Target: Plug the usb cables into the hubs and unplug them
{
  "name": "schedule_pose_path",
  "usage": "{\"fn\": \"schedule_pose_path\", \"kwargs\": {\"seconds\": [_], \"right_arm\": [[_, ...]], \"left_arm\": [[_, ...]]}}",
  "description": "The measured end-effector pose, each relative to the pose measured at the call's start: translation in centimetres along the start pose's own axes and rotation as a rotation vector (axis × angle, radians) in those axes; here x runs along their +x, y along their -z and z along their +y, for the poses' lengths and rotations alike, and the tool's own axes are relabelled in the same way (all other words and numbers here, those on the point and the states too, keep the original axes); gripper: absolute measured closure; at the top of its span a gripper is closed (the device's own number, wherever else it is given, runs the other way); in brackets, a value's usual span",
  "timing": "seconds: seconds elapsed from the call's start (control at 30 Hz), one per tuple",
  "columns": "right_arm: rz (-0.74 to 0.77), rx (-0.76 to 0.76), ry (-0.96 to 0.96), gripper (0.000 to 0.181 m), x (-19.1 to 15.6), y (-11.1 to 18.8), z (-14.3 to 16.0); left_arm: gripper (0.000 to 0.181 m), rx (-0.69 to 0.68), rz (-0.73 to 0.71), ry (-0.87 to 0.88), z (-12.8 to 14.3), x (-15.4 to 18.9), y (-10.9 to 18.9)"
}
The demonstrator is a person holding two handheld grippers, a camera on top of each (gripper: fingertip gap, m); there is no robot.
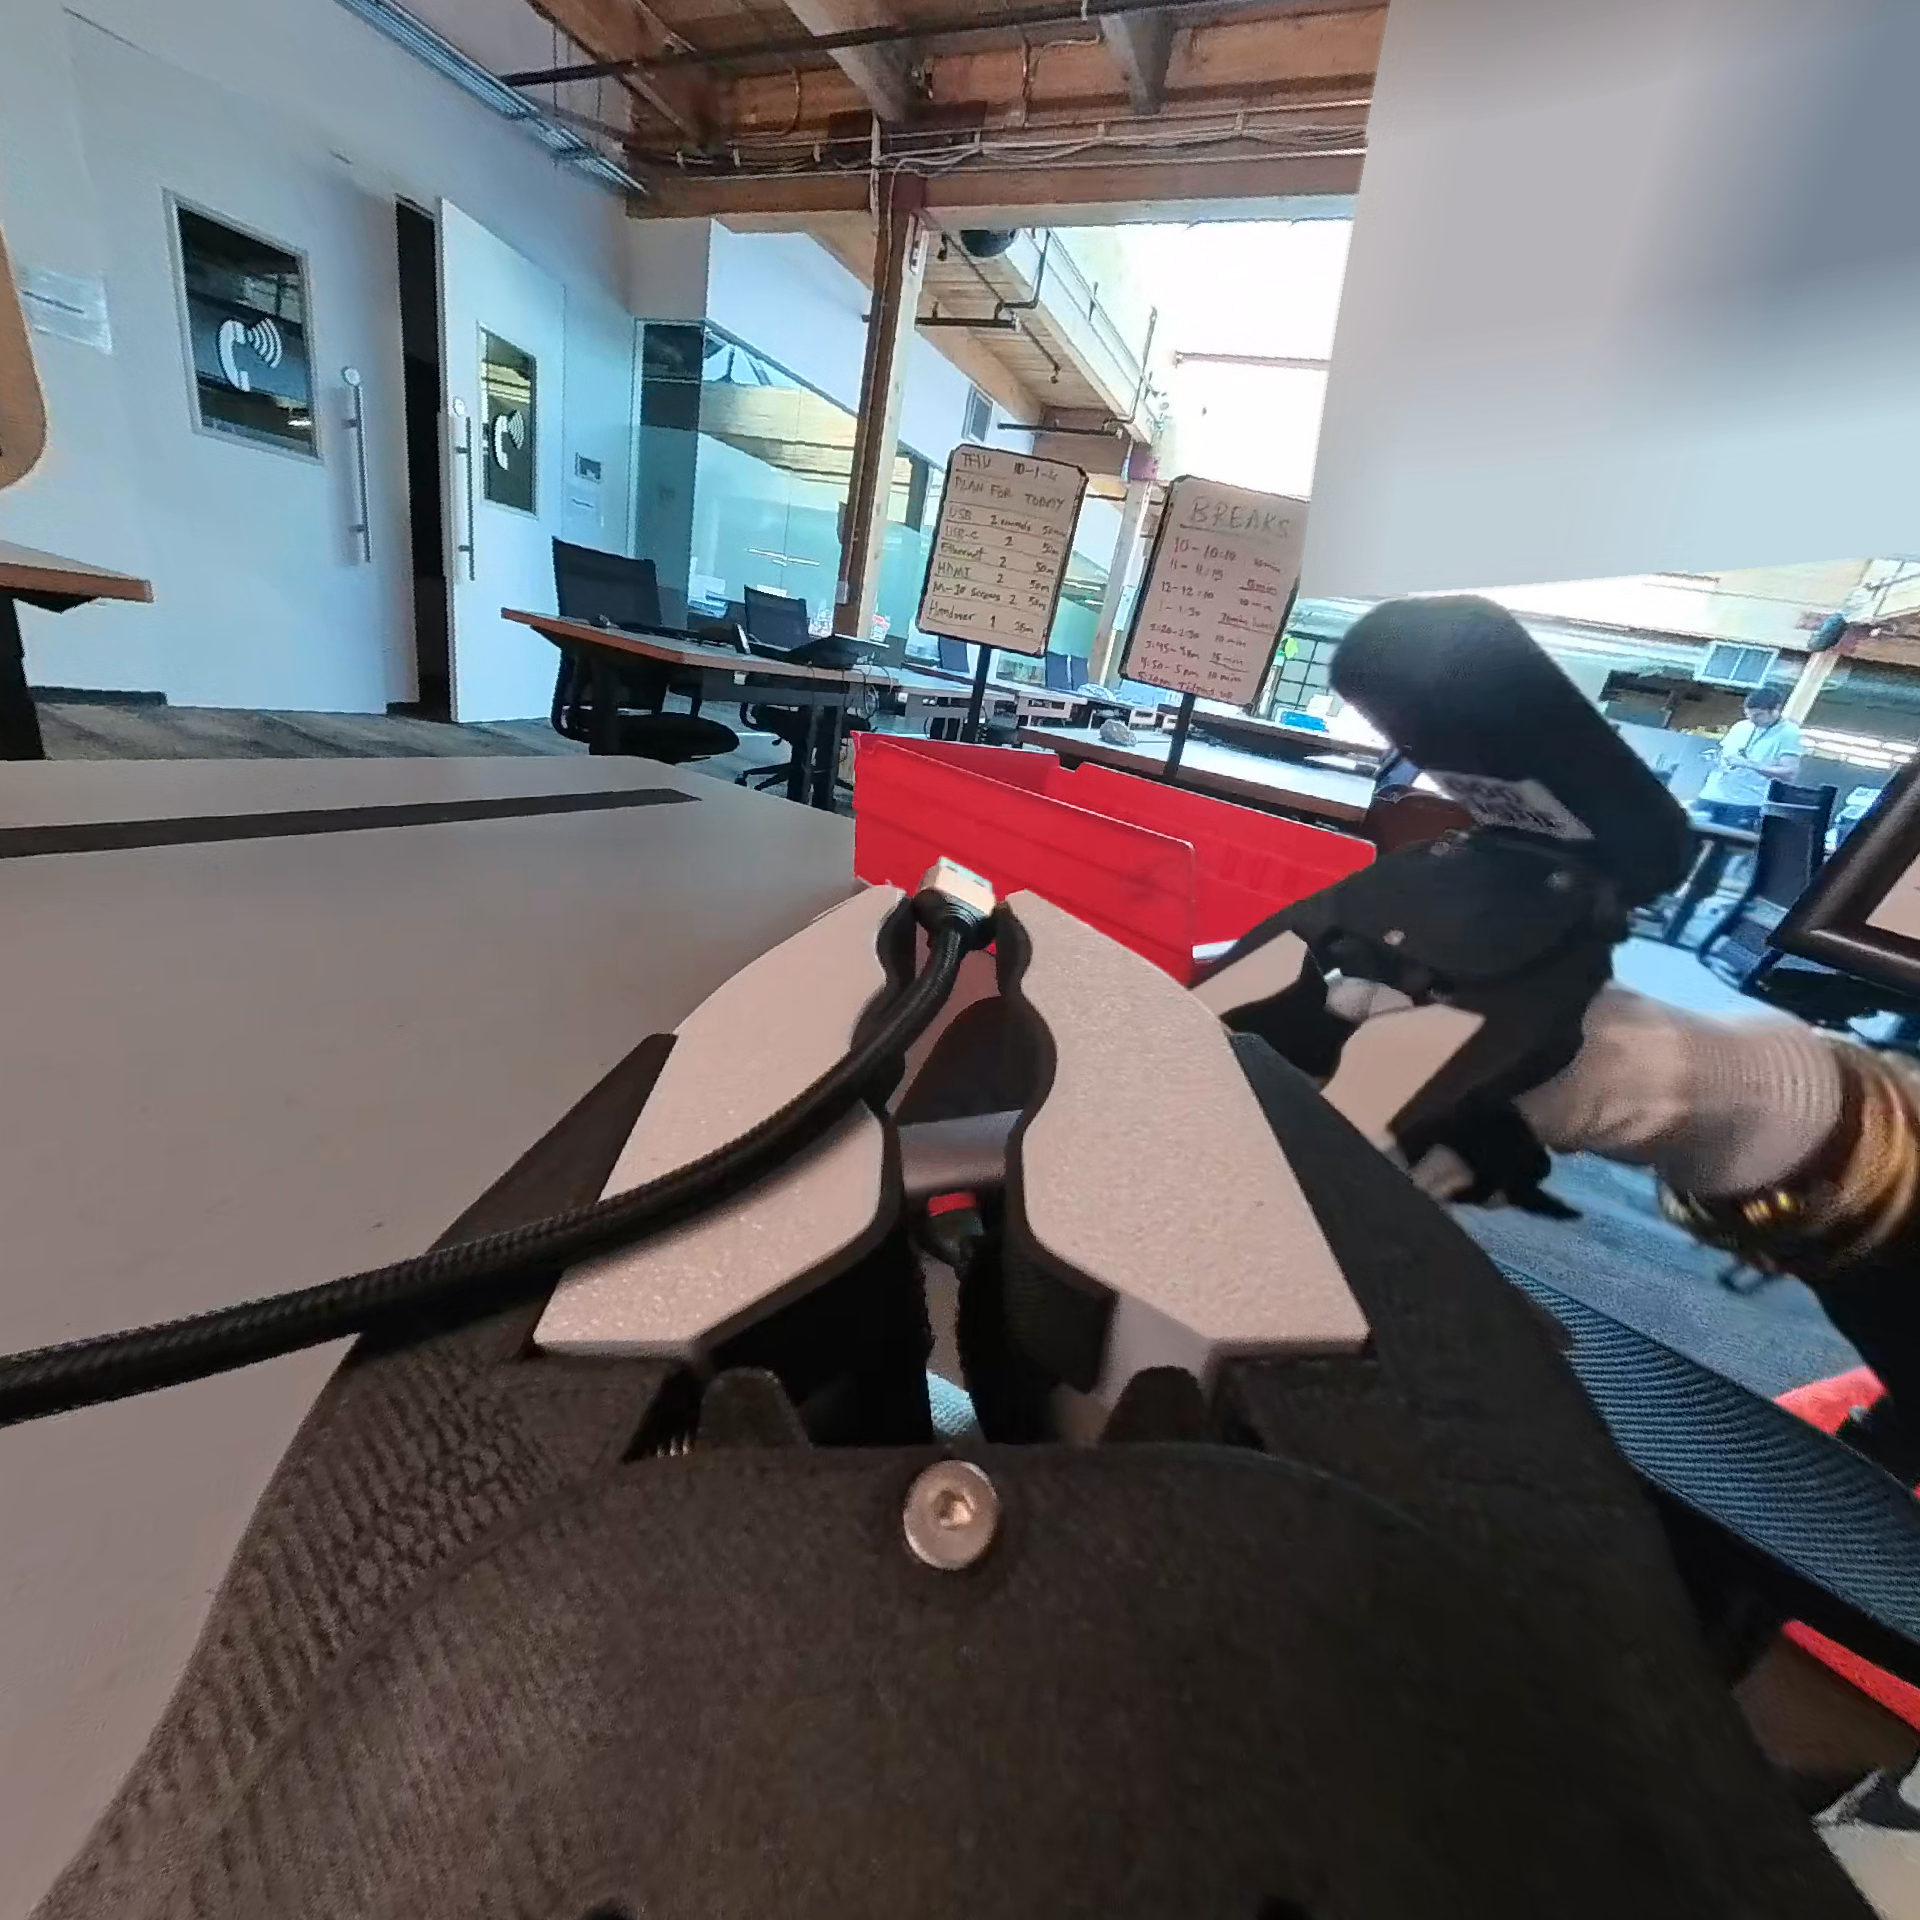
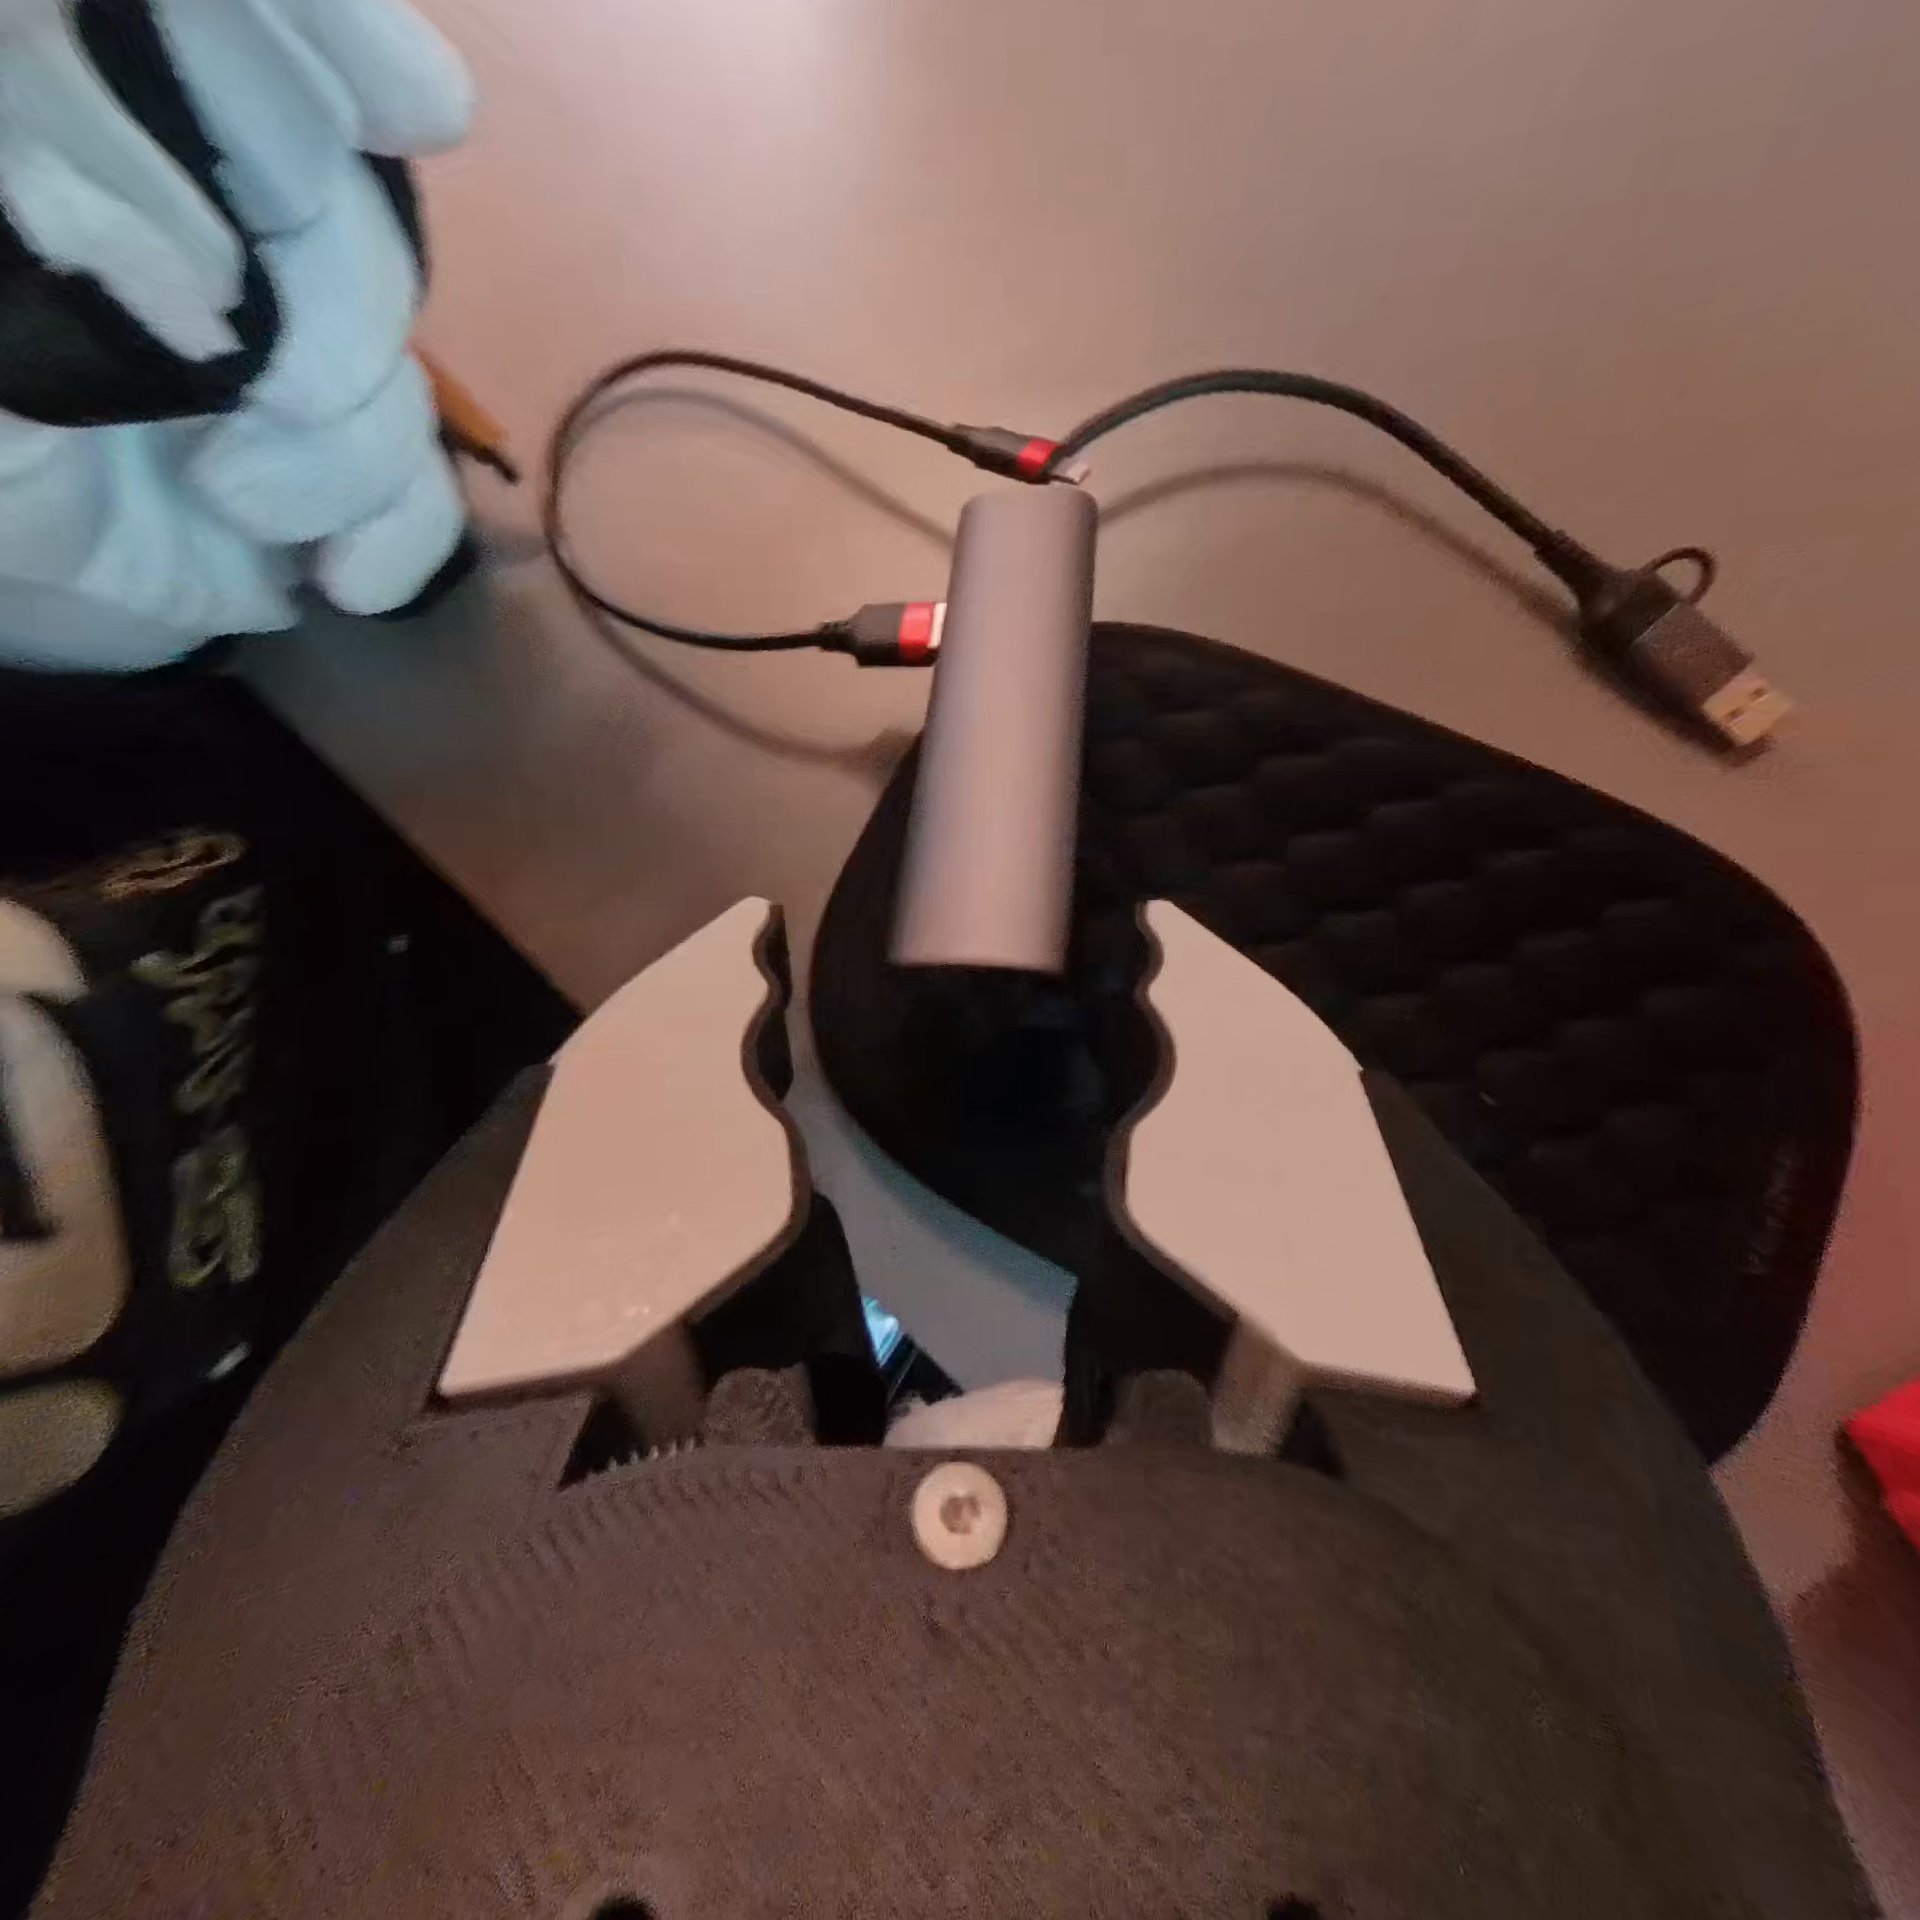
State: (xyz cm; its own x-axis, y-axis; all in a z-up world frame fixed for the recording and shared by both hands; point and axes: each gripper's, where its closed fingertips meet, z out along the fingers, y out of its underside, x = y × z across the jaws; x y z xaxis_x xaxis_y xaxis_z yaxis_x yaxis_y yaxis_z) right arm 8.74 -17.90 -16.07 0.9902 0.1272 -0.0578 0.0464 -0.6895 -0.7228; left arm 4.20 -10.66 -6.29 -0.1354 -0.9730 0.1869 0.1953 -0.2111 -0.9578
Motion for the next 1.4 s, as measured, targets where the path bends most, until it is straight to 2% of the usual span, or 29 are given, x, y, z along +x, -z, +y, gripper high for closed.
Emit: {"fn": "schedule_pose_path", "kwargs": {"seconds": [0.07, 0.17, 0.27, 0.37, 0.5, 0.53, 0.6, 0.67, 0.87, 1.0, 1.13, 1.17, 1.23, 1.4], "right_arm": [[-0.079, -0.022, 0.007, 0.117, 0.0, 0.8, -0.2], [-0.03, -0.066, 0.079, 0.118, 0.9, 1.4, -0.5], [0.009, -0.093, 0.127, 0.127, 0.4, 1.3, -1.5], [0.045, -0.169, 0.116, 0.124, -0.7, 0.6, -1.6], [0.121, -0.241, 0.097, 0.125, -1.7, -1.0, -1.8], [0.131, -0.269, 0.096, 0.126, -1.9, -1.5, -1.5], [0.15, -0.3, 0.113, 0.14, -1.9, -2.6, -1.0], [0.175, -0.291, 0.146, 0.15, -1.7, -2.8, -1.3], [0.184, -0.206, 0.165, 0.15, -0.5, -2.1, -2.0], [0.243, -0.113, 0.089, 0.151, 2.3, -0.3, -2.6], [0.242, -0.084, -0.049, 0.151, 4.4, 0.9, -0.9], [0.233, -0.08, -0.076, 0.151, 4.6, 0.9, -0.5], [0.221, -0.081, -0.12, 0.15, 4.8, 0.8, 0.4], [0.183, -0.021, -0.18, 0.15, 4.9, 1.0, 0.6]], "left_arm": [[0.167, 0.004, 0.004, 0.002, -0.1, 0.0, 0.1], [0.168, 0.002, 0.003, -0.012, -0.1, 0.0, 0.3], [0.168, 0.002, 0.007, -0.014, -0.1, 0.1, 0.3], [0.175, 0.016, 0.016, -0.011, -0.2, 0.2, 0.4], [0.174, 0.044, 0.023, 0.02, -0.5, -0.1, 0.7], [0.174, 0.049, 0.028, 0.029, -0.6, -0.1, 0.7], [0.175, 0.065, 0.041, 0.039, -0.8, -0.1, 0.9], [0.175, 0.083, 0.045, 0.05, -1.0, -0.2, 1.2], [0.175, 0.075, 0.04, 0.069, -1.1, -0.6, 1.6], [0.175, 0.083, 0.052, 0.154, -1.2, -1.1, 1.9], [0.174, 0.095, 0.084, 0.247, -1.4, -1.4, 2.1], [0.175, 0.114, 0.109, 0.22, -1.7, -1.1, 2.3], [0.175, 0.175, 0.142, 0.06, -2.9, -0.1, 2.9], [0.175, 0.218, 0.091, -0.569, -4.4, 2.4, 4.1]]}}
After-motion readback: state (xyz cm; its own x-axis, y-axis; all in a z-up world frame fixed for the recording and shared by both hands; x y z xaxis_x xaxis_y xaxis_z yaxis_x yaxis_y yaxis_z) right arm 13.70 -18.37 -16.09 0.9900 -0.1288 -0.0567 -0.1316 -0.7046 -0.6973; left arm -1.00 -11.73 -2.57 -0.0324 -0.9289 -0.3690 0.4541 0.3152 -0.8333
